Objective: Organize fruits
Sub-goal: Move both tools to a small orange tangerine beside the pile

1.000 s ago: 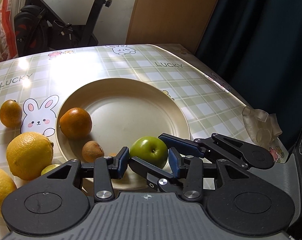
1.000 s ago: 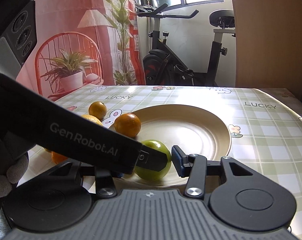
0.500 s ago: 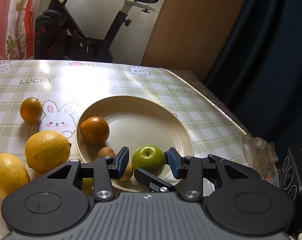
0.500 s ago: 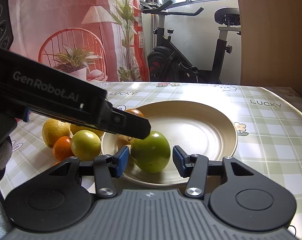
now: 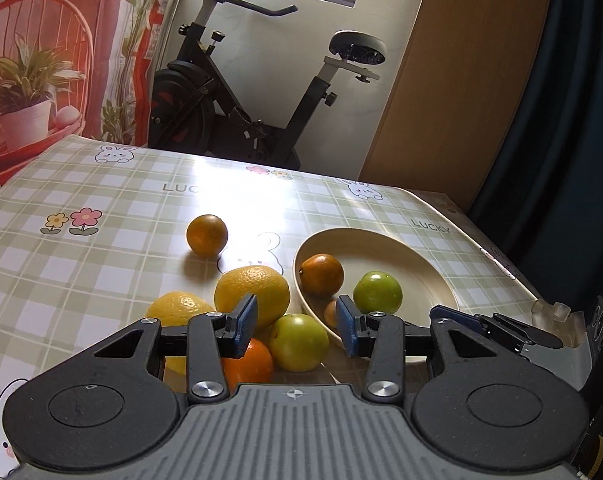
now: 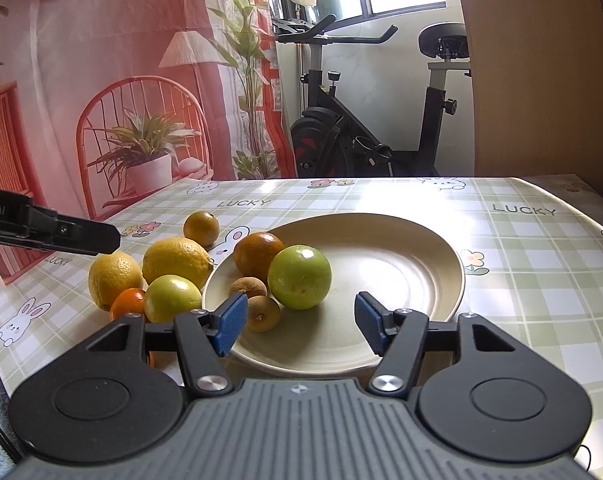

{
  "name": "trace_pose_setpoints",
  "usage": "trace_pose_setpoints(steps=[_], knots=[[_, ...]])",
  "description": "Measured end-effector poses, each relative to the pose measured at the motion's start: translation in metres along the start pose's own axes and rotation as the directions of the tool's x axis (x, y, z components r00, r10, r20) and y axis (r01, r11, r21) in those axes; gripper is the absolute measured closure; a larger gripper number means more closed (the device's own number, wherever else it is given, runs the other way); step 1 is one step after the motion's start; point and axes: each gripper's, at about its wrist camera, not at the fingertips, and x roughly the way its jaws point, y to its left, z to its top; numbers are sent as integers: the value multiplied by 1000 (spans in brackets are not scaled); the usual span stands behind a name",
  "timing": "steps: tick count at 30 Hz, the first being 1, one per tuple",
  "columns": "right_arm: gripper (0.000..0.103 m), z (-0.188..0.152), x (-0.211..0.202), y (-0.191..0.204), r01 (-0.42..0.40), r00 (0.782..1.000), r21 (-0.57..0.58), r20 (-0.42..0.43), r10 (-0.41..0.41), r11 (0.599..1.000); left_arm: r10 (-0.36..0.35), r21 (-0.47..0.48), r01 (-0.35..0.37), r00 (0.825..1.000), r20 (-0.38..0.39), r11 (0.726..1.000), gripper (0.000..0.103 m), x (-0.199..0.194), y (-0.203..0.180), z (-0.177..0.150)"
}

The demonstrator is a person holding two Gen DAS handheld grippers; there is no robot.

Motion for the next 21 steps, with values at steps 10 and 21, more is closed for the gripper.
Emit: trace_pose_setpoints(steps=[10,21], knots=[[40,-2,-3,4,-3,1000,-29,9,3,1000,-44,-106,39,998,-45,994,59,0,15,-13],[41,-5,-8,14,-7,1000,-85,25,9,996,-70,-85,63,994,-83,994,59,7,10,-26]])
